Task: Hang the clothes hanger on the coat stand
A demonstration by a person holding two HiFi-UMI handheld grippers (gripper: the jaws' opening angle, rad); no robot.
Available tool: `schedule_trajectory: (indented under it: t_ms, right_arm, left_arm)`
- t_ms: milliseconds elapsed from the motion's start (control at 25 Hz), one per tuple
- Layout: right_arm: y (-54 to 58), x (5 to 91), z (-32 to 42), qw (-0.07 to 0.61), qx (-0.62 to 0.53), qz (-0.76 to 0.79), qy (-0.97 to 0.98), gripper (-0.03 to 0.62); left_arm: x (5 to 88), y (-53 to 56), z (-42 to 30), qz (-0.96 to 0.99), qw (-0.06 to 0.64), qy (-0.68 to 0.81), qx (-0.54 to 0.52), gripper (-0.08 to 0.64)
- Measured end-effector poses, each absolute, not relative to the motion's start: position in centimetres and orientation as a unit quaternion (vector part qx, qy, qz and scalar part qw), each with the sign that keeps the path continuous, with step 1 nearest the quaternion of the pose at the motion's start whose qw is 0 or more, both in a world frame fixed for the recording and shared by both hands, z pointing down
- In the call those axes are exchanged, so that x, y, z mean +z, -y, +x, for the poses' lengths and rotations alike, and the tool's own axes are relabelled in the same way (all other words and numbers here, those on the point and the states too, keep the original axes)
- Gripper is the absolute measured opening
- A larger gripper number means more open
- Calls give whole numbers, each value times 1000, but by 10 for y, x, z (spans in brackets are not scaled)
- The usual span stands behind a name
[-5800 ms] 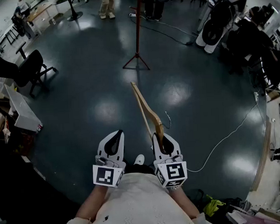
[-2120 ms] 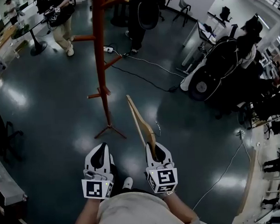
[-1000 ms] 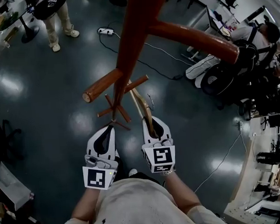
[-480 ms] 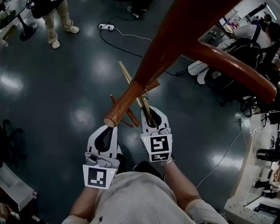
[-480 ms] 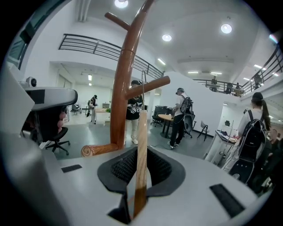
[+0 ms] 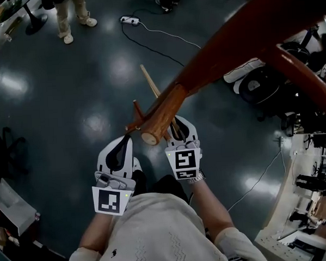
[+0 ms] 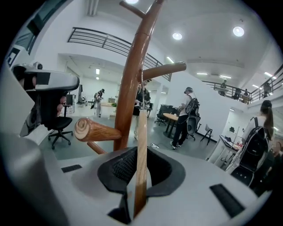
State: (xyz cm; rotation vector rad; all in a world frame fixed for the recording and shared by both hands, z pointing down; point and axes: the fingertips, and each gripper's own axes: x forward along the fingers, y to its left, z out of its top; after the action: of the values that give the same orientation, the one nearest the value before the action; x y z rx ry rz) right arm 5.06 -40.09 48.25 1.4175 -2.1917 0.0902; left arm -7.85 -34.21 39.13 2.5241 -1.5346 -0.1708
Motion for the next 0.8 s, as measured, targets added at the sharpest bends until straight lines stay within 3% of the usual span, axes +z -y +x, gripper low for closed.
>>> schedule_trajectory:
  t_ms: [800]
  right_arm:
    - [385, 495, 34, 228, 6, 461, 858, 69]
  left_arm:
    - [395, 328, -71, 846, 88, 522, -57, 12]
